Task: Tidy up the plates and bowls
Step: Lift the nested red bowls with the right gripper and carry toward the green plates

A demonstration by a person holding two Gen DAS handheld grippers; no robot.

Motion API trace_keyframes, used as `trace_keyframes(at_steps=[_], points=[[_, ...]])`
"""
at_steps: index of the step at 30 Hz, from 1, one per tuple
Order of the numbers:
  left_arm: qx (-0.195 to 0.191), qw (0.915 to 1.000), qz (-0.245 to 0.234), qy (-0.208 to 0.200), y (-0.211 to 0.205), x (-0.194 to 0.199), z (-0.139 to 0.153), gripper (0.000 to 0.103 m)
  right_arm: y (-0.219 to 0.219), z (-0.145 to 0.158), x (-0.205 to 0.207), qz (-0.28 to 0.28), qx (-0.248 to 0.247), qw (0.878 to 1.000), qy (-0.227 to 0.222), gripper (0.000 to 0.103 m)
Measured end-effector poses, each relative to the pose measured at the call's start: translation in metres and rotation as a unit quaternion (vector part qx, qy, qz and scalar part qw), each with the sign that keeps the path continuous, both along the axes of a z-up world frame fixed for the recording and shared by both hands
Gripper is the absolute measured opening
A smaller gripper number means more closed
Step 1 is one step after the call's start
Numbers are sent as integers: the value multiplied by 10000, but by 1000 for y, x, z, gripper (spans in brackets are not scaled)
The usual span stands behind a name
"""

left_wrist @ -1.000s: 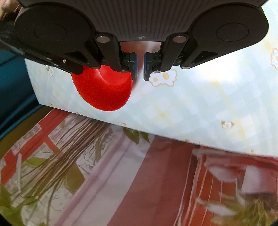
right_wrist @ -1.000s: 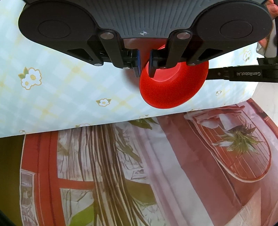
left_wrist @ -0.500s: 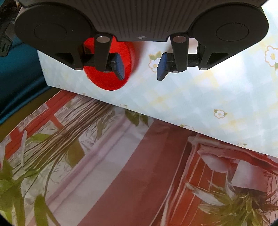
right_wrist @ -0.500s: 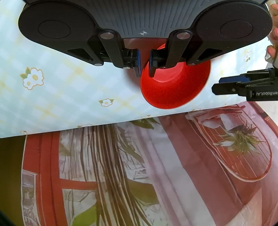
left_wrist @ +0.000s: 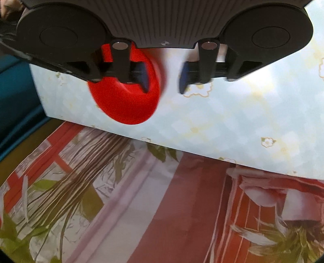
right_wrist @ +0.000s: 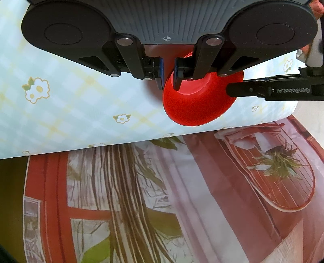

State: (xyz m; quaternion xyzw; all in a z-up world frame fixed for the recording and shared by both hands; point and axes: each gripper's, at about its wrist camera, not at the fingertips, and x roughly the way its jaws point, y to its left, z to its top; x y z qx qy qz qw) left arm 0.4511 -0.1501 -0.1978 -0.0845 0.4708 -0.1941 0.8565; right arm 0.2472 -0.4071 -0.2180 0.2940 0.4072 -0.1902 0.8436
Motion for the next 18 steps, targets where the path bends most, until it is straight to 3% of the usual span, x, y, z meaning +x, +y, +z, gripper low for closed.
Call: trace_keyframes(at_steps=[3,5,11,18], points=[[70,9996,-155,-204,-4,-6,3,6,0,0,-1,-8,41,10000,-43,8],[178,9992,-203,-285,-7,-8,5,6,1,0,-1,-16,41,10000,-60,8],[39,9991,-270,-320,-9,-11,12,6,-4,1,-10,-272,198,9993,-157,7],[-33,9978,-309,-578,-12,-23,37,6,-6,22,-16,-389,-25,9984,-406,6]])
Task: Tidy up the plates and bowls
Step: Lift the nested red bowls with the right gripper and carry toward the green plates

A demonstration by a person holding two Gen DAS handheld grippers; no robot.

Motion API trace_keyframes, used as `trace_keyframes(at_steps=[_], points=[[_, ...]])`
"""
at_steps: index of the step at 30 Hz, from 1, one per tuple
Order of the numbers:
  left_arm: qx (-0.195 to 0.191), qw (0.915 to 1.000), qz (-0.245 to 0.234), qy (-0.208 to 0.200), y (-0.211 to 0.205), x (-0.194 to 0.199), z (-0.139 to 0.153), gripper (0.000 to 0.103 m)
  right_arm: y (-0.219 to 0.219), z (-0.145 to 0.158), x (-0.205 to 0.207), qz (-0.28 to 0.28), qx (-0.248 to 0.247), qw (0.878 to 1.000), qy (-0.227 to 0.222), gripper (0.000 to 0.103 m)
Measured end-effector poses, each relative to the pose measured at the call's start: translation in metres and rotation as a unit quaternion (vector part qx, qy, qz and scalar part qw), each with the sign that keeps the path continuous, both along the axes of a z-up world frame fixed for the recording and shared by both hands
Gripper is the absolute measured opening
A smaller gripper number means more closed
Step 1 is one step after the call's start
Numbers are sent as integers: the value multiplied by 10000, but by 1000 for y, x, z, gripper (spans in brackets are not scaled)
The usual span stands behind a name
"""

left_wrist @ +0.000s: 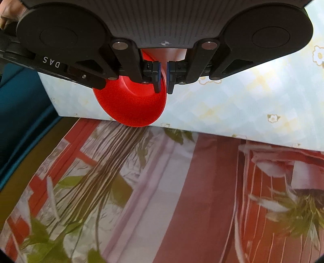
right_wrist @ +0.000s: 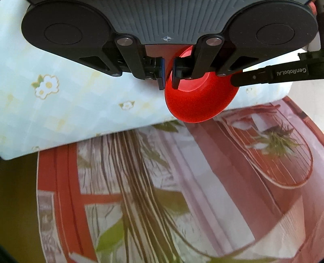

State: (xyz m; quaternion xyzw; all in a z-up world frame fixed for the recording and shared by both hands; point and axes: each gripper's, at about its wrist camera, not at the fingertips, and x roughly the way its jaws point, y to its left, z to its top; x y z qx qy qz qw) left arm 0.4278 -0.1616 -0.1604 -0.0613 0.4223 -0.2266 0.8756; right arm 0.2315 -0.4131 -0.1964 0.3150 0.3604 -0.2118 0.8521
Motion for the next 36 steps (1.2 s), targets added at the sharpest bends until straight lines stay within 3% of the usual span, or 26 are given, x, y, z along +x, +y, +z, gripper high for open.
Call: trace_keyframes(at_steps=[17,24,36], points=[[124,9995,-208,-207,-1,-62,38,7,29,51,-44,-57,-215,9995,-239,6],[183,9992,-331,-106,-1,-85,28,8,40,50,-72,-149,-192,9995,-211,6],[376,9981,-487,11,-5,-92,15,8,50,34,-89,-129,-227,9996,47,6]])
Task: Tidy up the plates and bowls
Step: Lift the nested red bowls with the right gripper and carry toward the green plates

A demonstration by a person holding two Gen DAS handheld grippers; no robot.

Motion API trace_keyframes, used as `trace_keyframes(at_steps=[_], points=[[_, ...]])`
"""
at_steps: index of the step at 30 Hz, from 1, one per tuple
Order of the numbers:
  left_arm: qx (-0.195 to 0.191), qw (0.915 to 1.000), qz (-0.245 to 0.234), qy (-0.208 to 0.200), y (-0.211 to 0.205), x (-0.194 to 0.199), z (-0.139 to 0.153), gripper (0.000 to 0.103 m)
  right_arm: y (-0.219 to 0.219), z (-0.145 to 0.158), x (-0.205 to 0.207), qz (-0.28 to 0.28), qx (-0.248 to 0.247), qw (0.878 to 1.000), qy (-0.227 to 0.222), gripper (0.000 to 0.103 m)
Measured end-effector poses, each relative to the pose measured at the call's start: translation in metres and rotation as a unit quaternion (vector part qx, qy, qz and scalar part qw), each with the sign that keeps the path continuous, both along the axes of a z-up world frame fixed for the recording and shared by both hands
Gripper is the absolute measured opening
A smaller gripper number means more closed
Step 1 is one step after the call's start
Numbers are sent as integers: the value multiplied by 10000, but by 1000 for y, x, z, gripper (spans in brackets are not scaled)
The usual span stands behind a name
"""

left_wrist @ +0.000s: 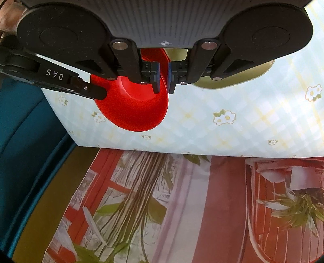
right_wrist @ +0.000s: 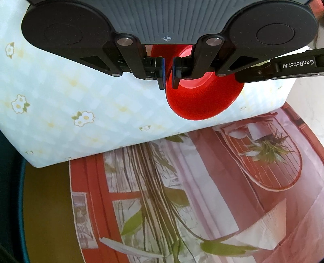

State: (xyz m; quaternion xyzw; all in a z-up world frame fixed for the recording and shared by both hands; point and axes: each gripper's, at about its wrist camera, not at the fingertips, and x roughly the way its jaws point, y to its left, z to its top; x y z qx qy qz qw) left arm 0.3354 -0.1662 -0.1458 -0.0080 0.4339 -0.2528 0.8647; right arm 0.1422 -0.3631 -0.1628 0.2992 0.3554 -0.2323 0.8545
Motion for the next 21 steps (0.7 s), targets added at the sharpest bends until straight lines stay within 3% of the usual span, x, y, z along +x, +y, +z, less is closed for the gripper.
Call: trace_keyframes(at_steps=[21], points=[[125,9996,-178,179,-6,2,-9,9,-1,-7,-6,-31,-80,9999,91,8]])
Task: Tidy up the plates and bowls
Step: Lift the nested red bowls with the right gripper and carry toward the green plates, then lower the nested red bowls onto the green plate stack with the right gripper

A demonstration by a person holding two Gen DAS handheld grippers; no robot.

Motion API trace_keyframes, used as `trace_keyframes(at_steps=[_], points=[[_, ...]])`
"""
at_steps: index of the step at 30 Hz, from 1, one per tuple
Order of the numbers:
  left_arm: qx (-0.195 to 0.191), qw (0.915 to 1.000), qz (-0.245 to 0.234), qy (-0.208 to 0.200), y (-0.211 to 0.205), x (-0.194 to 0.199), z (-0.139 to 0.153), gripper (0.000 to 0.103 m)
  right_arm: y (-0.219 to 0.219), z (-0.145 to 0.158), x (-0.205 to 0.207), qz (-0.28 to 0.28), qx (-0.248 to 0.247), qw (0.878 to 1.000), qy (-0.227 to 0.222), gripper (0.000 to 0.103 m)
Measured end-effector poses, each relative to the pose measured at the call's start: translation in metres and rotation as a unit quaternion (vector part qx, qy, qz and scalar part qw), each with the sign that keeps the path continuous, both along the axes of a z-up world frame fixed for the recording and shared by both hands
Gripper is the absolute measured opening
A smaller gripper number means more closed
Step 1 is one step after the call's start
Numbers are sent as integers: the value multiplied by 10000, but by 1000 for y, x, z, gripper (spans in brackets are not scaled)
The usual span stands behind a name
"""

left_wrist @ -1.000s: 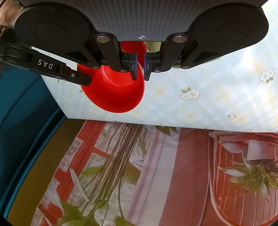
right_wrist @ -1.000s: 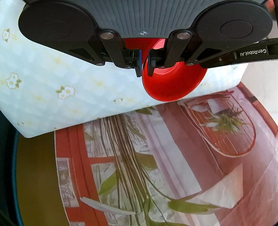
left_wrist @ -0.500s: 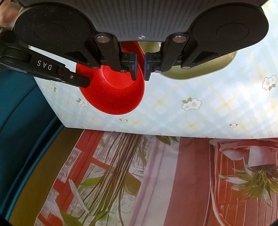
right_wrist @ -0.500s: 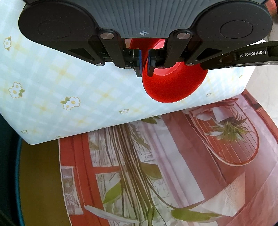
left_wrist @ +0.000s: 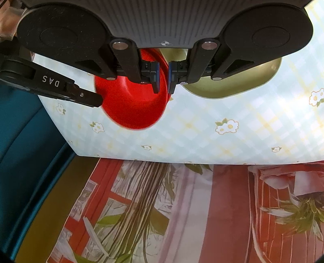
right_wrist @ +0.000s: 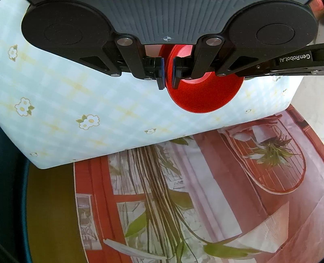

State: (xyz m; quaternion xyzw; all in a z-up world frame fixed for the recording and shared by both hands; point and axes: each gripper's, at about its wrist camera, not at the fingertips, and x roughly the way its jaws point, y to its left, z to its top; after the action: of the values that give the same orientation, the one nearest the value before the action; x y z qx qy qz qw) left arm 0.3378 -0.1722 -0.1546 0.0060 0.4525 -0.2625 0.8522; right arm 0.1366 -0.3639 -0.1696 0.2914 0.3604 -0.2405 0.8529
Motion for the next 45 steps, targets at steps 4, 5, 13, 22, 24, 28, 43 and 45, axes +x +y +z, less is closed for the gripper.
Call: trace_keyframes(at_steps=[4,5,13,22,24,28,43,45], points=[[-18,10000,-25,28,0,2,-1,9,-2,-3,-2,-36,19,10000,16,8],[-27,10000,-34,34,0,2,-1,9,-2,-4,-2,-39,21,10000,27,9],[-88,9999,26,80,5,5,-2,9,-1,-11,-2,-29,138,9999,84,15],[-89,9999,-102,5,9,13,-2,20,17,-19,-7,65,84,9998,146,20],[-153,9999,-50,47,12,18,-2,36,19,-22,-13,-81,160,9998,121,21],[-371,9991,-27,214,14,28,-5,40,16,-27,-23,-424,474,9979,-146,21],[-148,9979,-580,257,-7,30,-23,39,21,-35,-29,-803,782,9929,-410,20],[-92,9974,-674,221,-10,28,-24,39,22,-35,-28,-823,769,9928,-397,20]])
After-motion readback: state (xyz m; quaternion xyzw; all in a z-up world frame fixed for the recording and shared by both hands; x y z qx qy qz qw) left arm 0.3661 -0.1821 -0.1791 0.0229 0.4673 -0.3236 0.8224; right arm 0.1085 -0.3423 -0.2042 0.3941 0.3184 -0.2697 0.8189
